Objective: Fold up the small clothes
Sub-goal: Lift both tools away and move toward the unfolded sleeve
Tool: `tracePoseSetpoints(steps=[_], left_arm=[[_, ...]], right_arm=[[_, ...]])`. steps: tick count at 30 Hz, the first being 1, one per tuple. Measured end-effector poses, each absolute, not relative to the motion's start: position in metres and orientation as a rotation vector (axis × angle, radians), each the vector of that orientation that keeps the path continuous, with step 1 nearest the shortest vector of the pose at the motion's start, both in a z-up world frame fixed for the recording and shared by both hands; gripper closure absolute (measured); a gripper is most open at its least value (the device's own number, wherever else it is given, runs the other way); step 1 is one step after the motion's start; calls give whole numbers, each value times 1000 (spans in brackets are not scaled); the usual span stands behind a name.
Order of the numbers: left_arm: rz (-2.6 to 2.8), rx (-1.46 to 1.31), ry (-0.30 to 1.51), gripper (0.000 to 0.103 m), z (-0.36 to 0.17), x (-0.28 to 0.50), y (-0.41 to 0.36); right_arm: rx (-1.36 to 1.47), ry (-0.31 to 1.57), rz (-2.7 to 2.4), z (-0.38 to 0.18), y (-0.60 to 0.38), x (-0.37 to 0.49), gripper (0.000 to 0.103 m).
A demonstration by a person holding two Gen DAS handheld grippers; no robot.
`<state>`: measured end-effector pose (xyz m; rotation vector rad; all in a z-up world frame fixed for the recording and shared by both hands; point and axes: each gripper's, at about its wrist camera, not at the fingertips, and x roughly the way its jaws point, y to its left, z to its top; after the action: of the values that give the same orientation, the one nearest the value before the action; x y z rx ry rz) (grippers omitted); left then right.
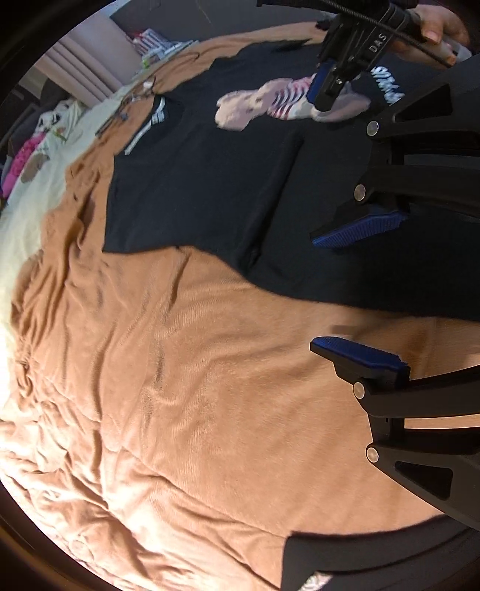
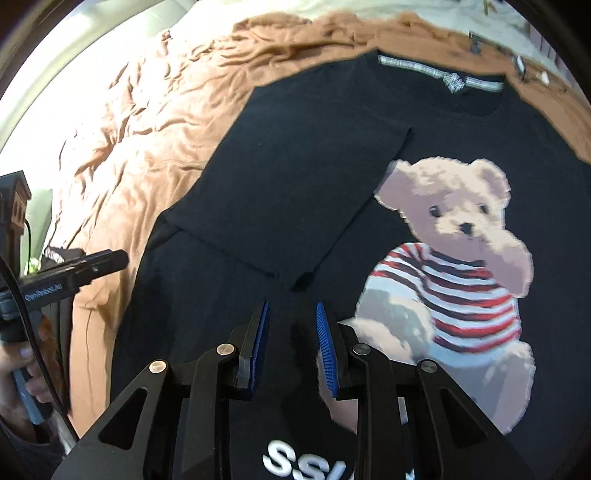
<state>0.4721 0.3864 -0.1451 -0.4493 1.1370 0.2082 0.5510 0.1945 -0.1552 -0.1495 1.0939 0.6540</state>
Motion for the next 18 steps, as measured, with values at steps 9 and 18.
tracePoseSetpoints(steps=[9,18], left_arm=[[181,-429,1065,37,-105,436,355],[178,-418,980,5,-68,396,329]], right_arm=[[-52,1056,613,-112,136,508,79],[-85,981,579,-68,91,453,52]])
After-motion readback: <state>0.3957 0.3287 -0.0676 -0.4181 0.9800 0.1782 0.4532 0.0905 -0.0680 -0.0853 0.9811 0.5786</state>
